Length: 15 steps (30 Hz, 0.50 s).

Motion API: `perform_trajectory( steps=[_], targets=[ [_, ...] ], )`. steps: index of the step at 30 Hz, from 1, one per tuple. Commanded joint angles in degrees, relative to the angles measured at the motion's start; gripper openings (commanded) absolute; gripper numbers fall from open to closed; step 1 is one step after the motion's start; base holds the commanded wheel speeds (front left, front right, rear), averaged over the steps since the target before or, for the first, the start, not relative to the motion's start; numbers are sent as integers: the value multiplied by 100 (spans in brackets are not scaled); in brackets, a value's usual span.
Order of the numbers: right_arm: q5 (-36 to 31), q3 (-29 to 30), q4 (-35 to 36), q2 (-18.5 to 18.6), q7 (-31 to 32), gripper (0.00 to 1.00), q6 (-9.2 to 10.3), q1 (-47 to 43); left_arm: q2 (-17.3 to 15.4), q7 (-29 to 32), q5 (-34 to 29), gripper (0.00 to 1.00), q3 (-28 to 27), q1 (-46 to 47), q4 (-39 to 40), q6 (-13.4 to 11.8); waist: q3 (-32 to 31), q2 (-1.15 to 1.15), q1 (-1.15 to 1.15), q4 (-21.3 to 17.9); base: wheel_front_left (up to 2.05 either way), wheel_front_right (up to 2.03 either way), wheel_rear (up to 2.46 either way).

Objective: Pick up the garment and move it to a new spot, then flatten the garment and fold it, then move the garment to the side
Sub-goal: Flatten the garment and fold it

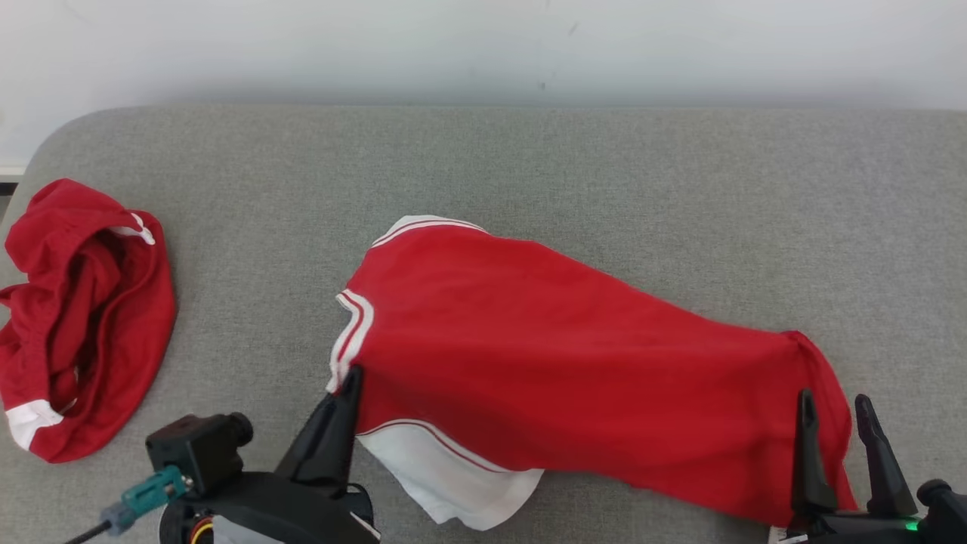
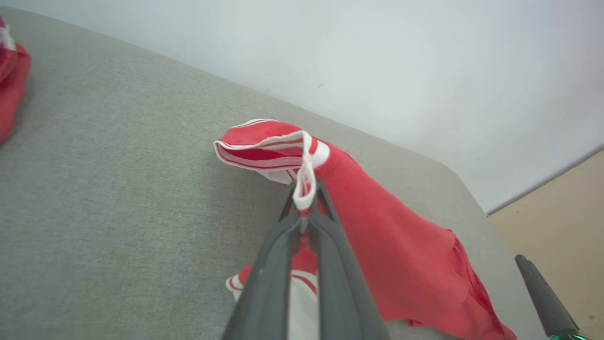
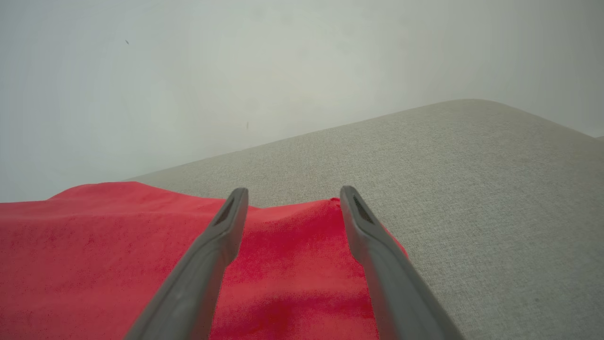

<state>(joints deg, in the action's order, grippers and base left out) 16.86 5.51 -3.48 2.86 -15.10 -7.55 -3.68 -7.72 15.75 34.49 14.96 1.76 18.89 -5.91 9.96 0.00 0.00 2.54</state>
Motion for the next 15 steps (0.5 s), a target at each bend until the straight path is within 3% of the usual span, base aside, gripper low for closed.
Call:
perform_trajectory(
  steps=[1,7,15],
  targets=[
    [-13,-40,4,4,-8,100,13,68,-46,-9,-10,0,-80,99,-189,-24,71,0,0,-52,0,0,0],
    [-73,-163,65,4,-8,100,13,200,-285,-517,-443,0,-352,1039,-1755,42,306,0,0,-327,0,0,0],
    [-144,-226,135,3,-8,100,13,319,-333,-1162,-842,0,-389,2349,-3775,34,557,0,0,-595,0,0,0]
  ],
)
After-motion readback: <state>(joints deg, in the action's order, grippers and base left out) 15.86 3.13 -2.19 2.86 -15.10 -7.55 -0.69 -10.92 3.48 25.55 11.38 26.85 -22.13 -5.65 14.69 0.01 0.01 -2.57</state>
